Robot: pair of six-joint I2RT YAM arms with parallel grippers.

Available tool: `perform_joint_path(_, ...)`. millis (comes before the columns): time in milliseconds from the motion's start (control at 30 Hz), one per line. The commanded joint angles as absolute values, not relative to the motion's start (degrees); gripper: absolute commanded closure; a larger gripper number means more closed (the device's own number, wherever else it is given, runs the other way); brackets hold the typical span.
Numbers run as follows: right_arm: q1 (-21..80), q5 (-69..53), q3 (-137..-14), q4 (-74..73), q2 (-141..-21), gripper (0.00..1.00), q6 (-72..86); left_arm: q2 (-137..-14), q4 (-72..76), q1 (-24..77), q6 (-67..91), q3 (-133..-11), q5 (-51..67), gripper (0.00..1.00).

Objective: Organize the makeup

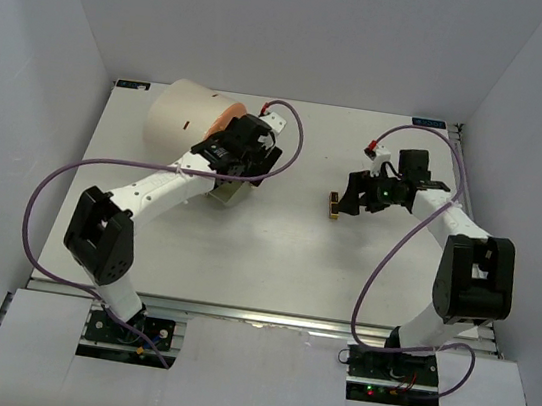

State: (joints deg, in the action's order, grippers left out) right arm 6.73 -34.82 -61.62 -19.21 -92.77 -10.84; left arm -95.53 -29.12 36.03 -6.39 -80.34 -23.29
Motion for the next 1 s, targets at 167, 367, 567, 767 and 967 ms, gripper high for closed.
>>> perform_joint_path(167,16.25,-14.20,-71.82,-21.82,-103.22,0.08,-6.16,-79.04,-27.22,35.68,4.56,-77.65,-5.79,0.02)
perform_joint_path(367,19.20,-5.82,-77.12,-23.44,-110.33,0.16,-3.83,-62.25,-26.18,35.51,9.56,-66.38,-2.58,0.02)
perform_joint_path(567,20.30,-4.44,-78.13,-23.34,-112.06,0.46,-3.03,-45.37,-26.15,35.29,14.47,-55.67,-5.10,0.02)
perform_joint_path(767,20.39,-4.68,-77.70,-23.29,-111.34,0.83,-3.98,-38.02,-28.23,35.25,17.60,-51.57,-6.68,0.02)
perform_joint_path(967,21.46,-12.22,-79.15,-23.58,-106.82,0.92,-9.05,-32.64,-29.75,35.26,20.67,-48.82,-6.74,0.02)
